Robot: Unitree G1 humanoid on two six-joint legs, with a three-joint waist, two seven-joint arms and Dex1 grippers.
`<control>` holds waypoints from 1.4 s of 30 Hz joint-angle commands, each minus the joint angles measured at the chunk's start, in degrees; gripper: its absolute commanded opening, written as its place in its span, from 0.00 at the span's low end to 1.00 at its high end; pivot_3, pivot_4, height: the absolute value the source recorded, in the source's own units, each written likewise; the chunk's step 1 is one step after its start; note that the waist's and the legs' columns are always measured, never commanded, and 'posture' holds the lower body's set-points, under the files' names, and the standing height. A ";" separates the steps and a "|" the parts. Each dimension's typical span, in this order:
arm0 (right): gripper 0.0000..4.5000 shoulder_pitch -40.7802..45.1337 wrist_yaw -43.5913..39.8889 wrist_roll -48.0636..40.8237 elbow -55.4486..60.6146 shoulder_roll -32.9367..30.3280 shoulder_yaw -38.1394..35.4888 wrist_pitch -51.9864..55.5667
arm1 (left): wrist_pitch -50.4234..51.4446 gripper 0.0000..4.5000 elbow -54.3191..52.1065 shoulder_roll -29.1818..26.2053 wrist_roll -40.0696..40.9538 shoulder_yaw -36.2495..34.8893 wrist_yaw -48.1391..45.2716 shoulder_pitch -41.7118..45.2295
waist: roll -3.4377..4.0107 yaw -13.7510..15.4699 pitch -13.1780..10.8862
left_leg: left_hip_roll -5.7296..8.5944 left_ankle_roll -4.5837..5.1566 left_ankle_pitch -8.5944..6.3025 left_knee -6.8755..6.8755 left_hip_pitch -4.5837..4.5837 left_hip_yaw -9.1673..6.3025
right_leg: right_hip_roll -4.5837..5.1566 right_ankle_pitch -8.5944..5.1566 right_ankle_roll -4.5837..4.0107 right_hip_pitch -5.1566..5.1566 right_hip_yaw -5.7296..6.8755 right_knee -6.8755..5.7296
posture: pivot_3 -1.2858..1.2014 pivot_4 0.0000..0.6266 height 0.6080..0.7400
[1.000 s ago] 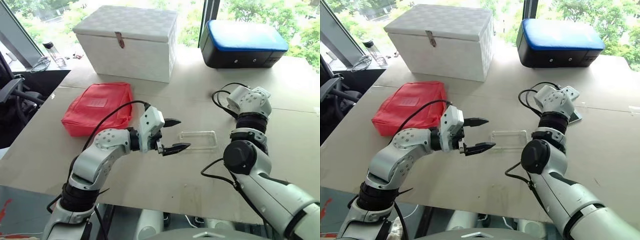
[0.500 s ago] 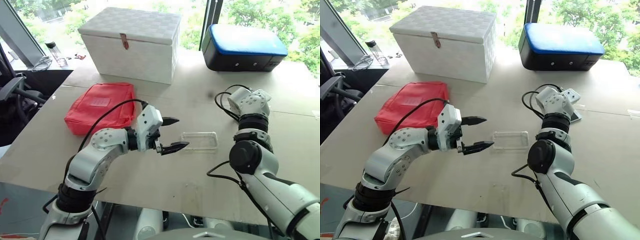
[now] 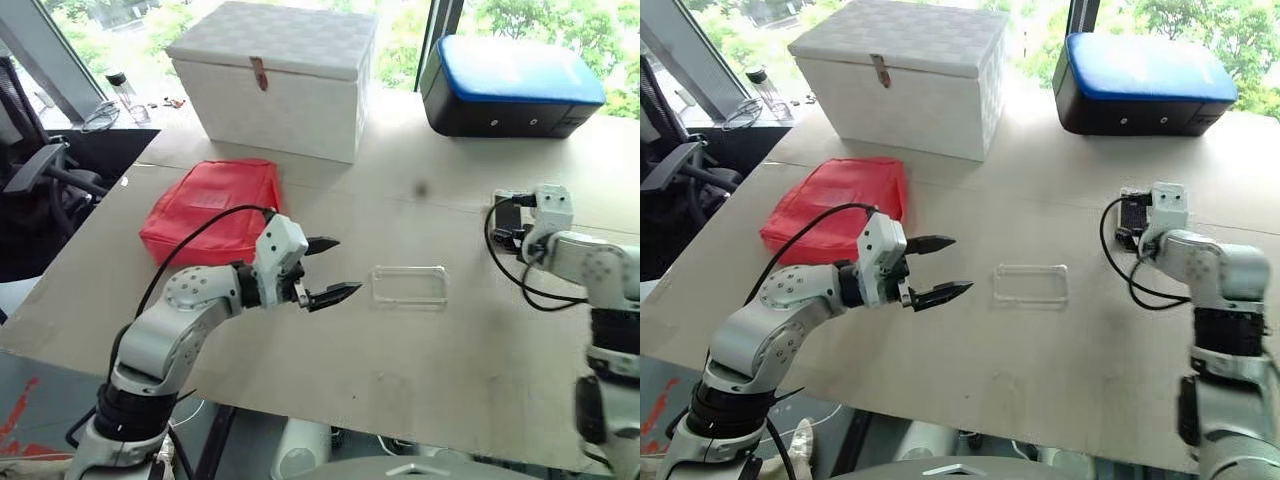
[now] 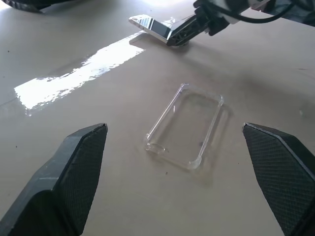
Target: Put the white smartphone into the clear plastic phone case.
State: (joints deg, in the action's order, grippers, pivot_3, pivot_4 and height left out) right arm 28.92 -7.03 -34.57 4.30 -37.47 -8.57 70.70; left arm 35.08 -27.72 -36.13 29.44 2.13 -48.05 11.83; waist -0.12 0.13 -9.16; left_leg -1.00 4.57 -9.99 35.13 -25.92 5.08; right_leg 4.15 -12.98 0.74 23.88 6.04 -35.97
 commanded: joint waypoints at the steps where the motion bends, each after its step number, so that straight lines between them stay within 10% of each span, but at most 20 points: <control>1: 0.61 -0.14 -20.17 -1.36 8.43 -9.44 6.07 -8.25 | -0.74 1.00 -2.74 -1.05 0.59 -1.28 -0.02 -1.35 | 0.13 -0.39 -0.11 | -0.02 0.01 0.01 -0.08 -0.04 0.06 | -0.06 0.04 0.07 0.11 -0.04 0.01 | 0.52 0.24 1.00; 7: 0.61 4.05 -49.42 10.69 6.78 -21.08 21.03 -33.57 | -8.75 1.00 -0.68 -3.23 -2.48 -1.97 -3.30 -6.58 | -0.06 -0.59 -0.40 | -0.29 -0.07 -0.11 -0.03 0.02 0.13 | -0.46 -0.08 0.09 0.14 -0.10 0.06 | 0.52 0.24 1.00; 14: 0.61 13.48 -67.57 19.68 3.47 -19.05 29.69 -50.33 | -11.03 1.00 -0.03 -4.55 -2.94 -4.23 -3.69 -9.85 | -0.14 -0.28 -0.80 | -0.26 -0.28 -0.31 0.28 0.01 0.17 | 0.06 -0.13 -0.05 0.11 0.18 0.08 | 0.52 0.24 1.00; 30: 0.61 8.74 -73.96 34.25 -1.20 -20.45 32.44 -61.15 | -12.92 1.00 -3.30 -5.72 -4.45 -6.13 -2.35 -15.64 | -0.17 0.69 -0.82 | -0.23 -0.52 -0.21 0.35 -0.05 0.18 | 0.20 0.02 -0.28 0.05 0.35 0.07 | 0.52 0.24 1.00; 42: 0.61 6.09 -70.56 35.71 6.04 -19.12 30.52 -43.81 | -15.03 1.00 -1.08 -5.10 -4.87 -4.82 -3.72 -13.58 | -0.18 0.69 -0.81 | -0.24 -0.52 -0.21 0.55 0.02 0.06 | 0.20 0.02 -0.28 -0.09 0.46 0.01 | 0.52 0.24 1.00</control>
State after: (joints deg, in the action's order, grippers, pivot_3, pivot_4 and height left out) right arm 34.77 -78.02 1.70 8.40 -56.40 24.37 24.90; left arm 21.45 -28.42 -41.23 24.33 -2.21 -51.25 -2.29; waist -0.30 0.81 -9.97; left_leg -1.23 4.05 -10.21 35.72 -25.90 5.13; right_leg 4.35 -12.96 0.46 23.79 6.51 -35.97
